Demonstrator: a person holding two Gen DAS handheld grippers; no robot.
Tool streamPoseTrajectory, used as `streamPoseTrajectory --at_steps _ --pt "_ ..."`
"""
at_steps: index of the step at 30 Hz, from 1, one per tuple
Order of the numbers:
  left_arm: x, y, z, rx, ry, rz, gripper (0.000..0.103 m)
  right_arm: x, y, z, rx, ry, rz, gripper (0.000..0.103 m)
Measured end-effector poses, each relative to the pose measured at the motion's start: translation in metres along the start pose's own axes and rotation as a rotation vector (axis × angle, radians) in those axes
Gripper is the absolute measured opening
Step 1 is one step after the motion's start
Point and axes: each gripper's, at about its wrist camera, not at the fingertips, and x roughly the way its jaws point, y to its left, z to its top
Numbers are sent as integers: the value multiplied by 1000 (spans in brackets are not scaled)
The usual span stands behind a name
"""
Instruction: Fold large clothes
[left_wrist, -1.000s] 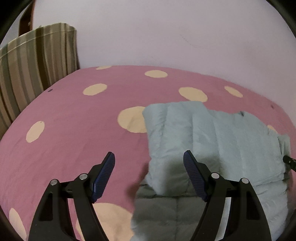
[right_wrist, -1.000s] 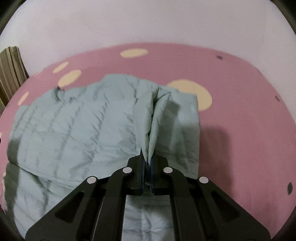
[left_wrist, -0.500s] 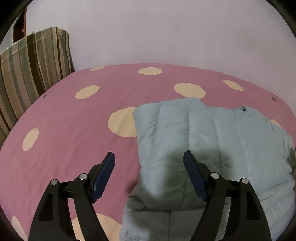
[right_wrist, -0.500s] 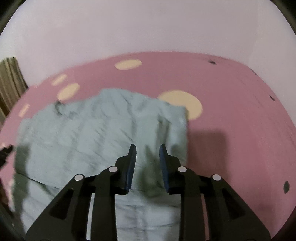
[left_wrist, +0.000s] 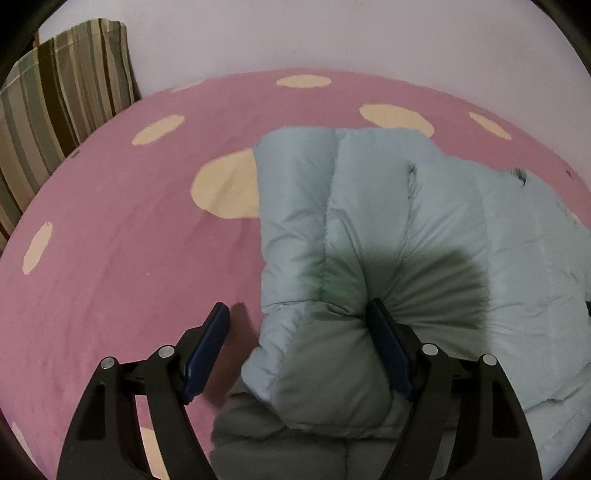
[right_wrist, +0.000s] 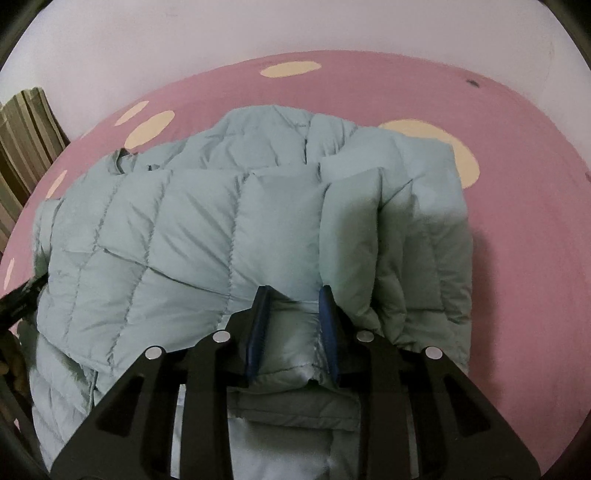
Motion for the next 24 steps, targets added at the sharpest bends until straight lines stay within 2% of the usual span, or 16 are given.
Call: streamPoseTrajectory --at_steps 3,7,10,12,14,16,19,22,24 --pt "-26 1 8 -3 -85 12 75 -17 5 8 -5 -48 9 29" --pt "-32 -8 32 -6 -147 -1 75 -16 14 33 -28 -96 -9 38" --pt "-10 -16 46 8 -109 12 75 4 19 48 -42 -85 -33 41" --pt "18 -22 48 41 -23 59 75 27 17 49 -48 -36 -61 46" --pt "39 -26 43 70 42 60 76 45 14 48 -49 12 -47 47" --pt "40 -25 40 62 35 65 76 45 15 46 -61 -5 -54 47" --pt "20 -20 38 47 -3 69 75 26 19 44 -72 -33 -69 47" --pt "-4 -9 24 8 -49 53 75 -3 17 28 -78 -79 -84 47" --pt "-4 -2 11 -3 -36 58 75 -11 14 13 -85 -86 -116 48"
